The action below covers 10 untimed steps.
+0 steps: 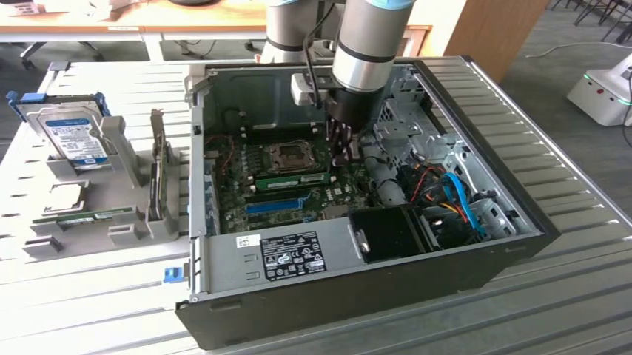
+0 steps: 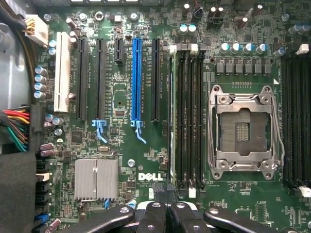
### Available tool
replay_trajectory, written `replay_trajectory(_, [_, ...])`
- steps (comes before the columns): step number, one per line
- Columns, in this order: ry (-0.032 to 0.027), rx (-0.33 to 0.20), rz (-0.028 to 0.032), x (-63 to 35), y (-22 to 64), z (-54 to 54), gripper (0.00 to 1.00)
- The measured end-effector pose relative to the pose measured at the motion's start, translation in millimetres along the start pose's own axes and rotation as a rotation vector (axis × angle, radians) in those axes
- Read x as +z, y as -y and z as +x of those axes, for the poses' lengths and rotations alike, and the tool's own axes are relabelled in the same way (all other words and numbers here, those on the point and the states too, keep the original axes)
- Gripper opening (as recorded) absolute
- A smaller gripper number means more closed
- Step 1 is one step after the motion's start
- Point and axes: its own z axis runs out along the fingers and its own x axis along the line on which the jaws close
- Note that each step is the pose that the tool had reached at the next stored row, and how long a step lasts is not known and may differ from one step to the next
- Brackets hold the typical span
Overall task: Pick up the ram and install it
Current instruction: 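Press down the ram until it locks into place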
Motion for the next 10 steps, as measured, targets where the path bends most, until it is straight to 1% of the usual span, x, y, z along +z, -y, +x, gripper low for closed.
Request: replay_trajectory(10, [0.0003, 0.0, 0.0001, 1.7, 0.1, -0.9, 0.1])
